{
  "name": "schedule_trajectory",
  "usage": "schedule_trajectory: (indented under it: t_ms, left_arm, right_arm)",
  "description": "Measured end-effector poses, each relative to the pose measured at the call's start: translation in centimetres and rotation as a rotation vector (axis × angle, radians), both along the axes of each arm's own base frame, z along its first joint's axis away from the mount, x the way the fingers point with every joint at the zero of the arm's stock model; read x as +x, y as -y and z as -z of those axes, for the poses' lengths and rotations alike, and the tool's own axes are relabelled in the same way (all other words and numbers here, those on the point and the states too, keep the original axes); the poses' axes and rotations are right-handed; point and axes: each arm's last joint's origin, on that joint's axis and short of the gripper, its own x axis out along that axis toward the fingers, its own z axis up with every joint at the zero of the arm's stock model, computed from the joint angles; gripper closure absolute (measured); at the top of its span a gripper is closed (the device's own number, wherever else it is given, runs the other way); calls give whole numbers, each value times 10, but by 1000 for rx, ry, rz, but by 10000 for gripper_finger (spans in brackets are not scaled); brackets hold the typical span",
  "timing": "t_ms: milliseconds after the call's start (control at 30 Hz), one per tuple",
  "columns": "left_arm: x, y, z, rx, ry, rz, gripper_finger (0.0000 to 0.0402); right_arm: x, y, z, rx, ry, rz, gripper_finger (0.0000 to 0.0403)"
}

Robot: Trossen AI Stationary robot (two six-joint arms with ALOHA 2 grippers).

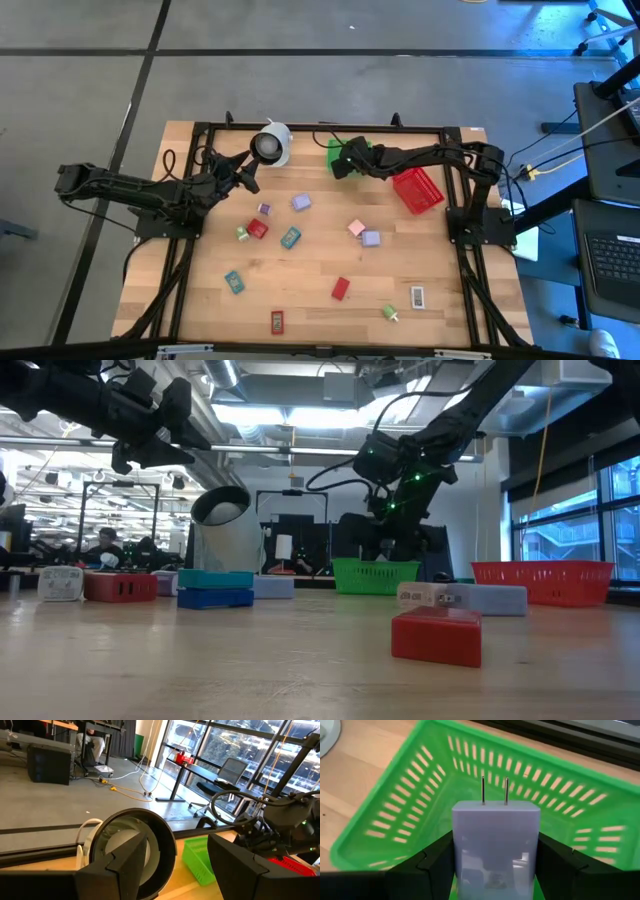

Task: Pick & Place Office items
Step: Put the right light blue charger adapter into the green bin, then put the pink charger adapter into the green bin

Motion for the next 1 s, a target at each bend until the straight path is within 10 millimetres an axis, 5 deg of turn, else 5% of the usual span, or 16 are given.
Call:
schedule_trajectory:
  t_ms: [500,800,1000]
  left_arm:
    - [0,0,0,0,0,0,194]
    - [0,0,0,0,0,0,194]
    - [0,0,0,0,-1,0,194]
  right_arm:
    - [-1,2,-4,12,17,-14,121]
    - [-20,-6,-61,179,177,-136,95]
    - [-24,-51,-89,314,227,-339,104]
